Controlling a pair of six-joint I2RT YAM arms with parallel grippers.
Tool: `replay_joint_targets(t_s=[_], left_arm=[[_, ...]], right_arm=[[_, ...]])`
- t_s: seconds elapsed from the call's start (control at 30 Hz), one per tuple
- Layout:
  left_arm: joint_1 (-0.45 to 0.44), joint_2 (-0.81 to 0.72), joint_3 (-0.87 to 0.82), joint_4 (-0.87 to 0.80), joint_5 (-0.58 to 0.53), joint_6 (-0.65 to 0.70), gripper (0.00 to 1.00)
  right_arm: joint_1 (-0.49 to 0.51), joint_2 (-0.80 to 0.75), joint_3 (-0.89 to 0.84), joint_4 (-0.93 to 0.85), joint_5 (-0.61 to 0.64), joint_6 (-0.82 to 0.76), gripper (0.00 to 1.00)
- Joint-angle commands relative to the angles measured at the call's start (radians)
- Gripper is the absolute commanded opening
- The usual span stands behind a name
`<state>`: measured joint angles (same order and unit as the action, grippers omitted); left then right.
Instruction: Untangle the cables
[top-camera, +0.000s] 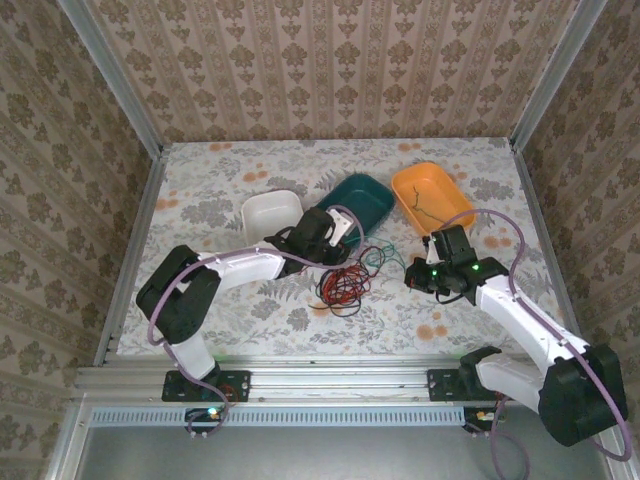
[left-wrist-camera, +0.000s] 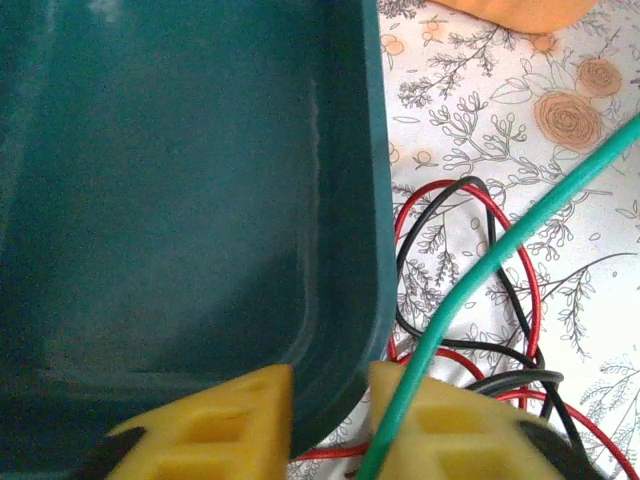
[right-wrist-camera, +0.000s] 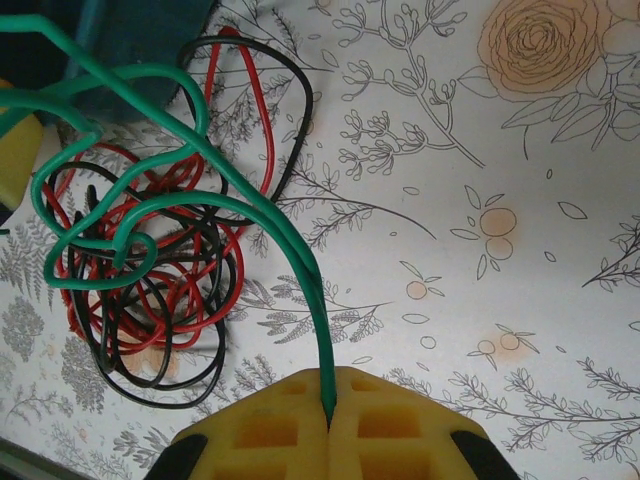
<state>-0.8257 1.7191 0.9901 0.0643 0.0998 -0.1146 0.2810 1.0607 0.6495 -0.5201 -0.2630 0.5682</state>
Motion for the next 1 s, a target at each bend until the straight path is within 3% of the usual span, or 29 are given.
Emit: replay_joint_targets(t_s=[0.0, 0.07, 0.2, 0.27, 0.4, 0.8, 0.97], left_arm=[[-0.019, -0.014, -0.013, -0.073, 0.019, 0.012, 0.11], [-0.028, -0.04, -0.024, -0.058, 0.026, 0.005, 0.02], [-0.047, -0.086, -0.033, -0.015, 0.042, -0.015, 0.0], [-0.05, -0.095, -0.026, -0.006, 0.038, -0.03, 0.0], [-0.05, -0.094, -0.015, -0.002, 0.019, -0.029, 0.0], [-0.043, -0.156, -0.035, 0.022, 0.103, -0.003, 0.0], [-0.041, -0.176, -0.056, 0.054, 0.166, -0.017, 0.0]], right_arm=[[-0.008, -0.022, -0.018, 0.003, 0.0, -0.01, 0.0], [-0.008, -0.014, -0.025, 0.005, 0.018, -0.014, 0.0], [-0.009, 0.027, -0.029, 0.02, 0.008, -0.028, 0.02], [-0.009, 0.036, -0.023, 0.026, -0.003, -0.029, 0.34], [-0.009, 0.007, -0.023, 0.032, 0.018, -0.013, 0.56], [-0.05, -0.096, -0.048, 0.041, 0.109, 0.021, 0.58], [-0.059, -0.088, -0.041, 0.063, 0.059, 0.001, 0.54]])
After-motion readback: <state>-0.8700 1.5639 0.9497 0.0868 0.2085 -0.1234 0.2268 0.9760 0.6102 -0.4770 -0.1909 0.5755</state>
